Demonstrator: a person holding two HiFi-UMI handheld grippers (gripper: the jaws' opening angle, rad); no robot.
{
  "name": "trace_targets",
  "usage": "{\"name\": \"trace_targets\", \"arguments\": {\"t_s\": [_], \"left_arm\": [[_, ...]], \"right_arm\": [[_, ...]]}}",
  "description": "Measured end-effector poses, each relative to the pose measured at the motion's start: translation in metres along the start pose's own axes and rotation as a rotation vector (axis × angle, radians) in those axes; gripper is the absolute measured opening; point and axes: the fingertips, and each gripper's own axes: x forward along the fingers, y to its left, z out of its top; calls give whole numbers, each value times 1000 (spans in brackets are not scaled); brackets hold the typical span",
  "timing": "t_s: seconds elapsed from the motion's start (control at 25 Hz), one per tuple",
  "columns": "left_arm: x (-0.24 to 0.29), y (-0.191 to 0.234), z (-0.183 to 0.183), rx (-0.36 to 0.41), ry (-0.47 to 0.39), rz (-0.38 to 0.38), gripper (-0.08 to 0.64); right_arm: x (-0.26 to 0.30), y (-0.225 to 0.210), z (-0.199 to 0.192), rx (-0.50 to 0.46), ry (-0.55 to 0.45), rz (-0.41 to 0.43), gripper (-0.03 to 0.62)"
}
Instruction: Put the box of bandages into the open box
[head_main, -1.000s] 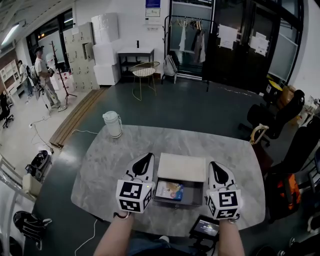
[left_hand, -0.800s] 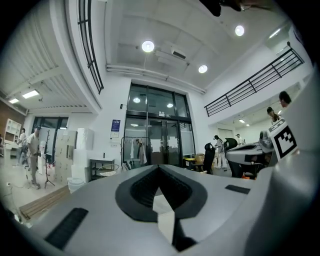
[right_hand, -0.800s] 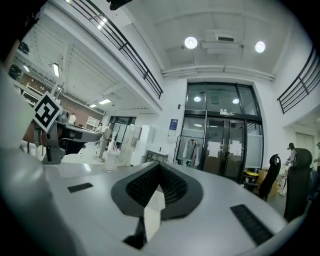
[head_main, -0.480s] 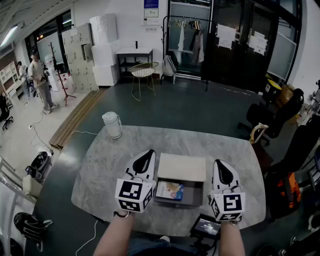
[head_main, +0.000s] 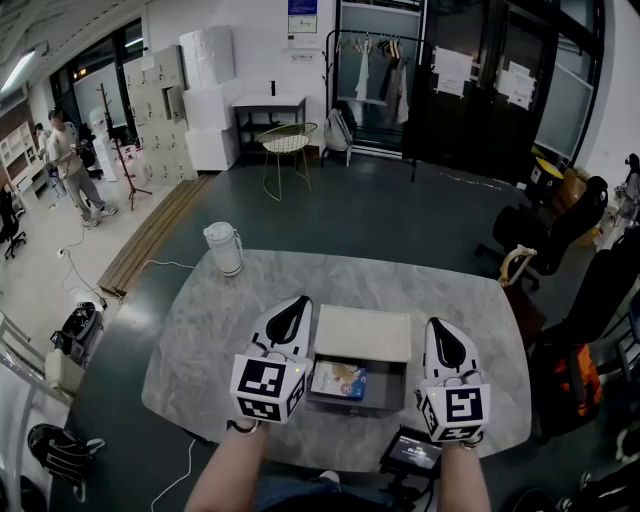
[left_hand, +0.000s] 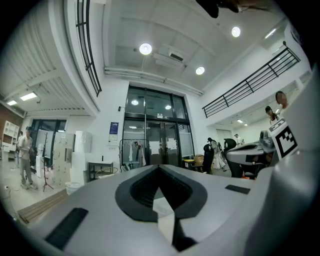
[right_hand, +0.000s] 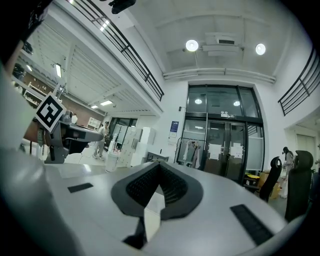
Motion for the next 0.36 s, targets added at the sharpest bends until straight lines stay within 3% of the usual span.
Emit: {"name": "trace_targets", "arguments": {"t_s": [0.36], "left_arm": [[-1,1,0,2,-1,6,11]], "right_arm": [[2,4,2,4,0,7,23]]}}
